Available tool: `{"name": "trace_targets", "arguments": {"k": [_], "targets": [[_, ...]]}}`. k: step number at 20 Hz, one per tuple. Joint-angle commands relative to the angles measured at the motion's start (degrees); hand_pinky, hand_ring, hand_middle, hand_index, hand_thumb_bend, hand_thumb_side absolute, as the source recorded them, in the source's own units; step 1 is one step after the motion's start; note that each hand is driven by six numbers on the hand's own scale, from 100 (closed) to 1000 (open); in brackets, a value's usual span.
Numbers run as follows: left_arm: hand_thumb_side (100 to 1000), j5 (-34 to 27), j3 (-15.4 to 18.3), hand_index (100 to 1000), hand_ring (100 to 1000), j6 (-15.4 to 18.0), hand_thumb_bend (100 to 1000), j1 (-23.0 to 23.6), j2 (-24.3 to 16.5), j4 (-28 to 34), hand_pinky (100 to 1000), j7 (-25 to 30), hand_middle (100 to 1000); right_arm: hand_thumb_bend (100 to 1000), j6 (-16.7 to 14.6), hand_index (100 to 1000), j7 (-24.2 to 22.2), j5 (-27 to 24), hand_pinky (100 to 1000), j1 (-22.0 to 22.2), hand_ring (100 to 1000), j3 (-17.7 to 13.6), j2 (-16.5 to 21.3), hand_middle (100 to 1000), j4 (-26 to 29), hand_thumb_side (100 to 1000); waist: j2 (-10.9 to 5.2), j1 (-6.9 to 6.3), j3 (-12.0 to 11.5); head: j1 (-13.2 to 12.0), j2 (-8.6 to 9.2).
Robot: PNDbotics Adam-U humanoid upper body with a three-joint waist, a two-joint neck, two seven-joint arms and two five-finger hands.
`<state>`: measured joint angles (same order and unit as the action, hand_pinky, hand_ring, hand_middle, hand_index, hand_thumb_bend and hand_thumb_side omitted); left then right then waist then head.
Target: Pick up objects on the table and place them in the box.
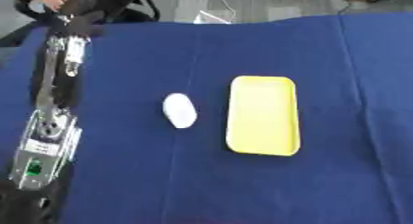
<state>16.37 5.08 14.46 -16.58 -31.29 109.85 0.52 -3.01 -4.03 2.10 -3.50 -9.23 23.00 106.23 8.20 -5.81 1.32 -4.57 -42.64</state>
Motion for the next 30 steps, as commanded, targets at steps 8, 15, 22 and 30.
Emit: {"name": "trace_targets", "arguments": {"k": [8,15,22,30], "targets": [[642,16.47,-13.33,959,890,12.74,788,-16.62,-31.00,4.74,887,15.42,823,317,-0.03,968,-0.40,0.43,671,0.22,688,0.13,2.26,885,0.35,786,-1.47,-0.90,0.84,0.20,0.41],[626,14.40,-15.84,920,866,13.53,826,-20.38,-29.99,4.74,884,21.16,786,317,0.00,968,-0.37,0.42,671,0.31,687,0.08,2.30,885,0.34,786,-1.37,-1.04,0.93,0.44,0.24],[659,12.72,-16.09,934,867,11.82,815,-21.21,-29.74,4.74,886,24.13,781,319,-0.02,968,-0.35,0.42,671,0.35,687,0.05,2.37,885,0.33,786,-1.41,-1.02,0.91,0.43,0.18],[723,10.80,-19.38,945,870,7.98,748,-27.74,-24.68,0.86,882,34.91,805,320,-0.04,968,-0.51,0.32,671,0.55,687,0.19,2.34,885,0.21,786,-1.74,-0.92,0.94,0.10,0.03]]}}
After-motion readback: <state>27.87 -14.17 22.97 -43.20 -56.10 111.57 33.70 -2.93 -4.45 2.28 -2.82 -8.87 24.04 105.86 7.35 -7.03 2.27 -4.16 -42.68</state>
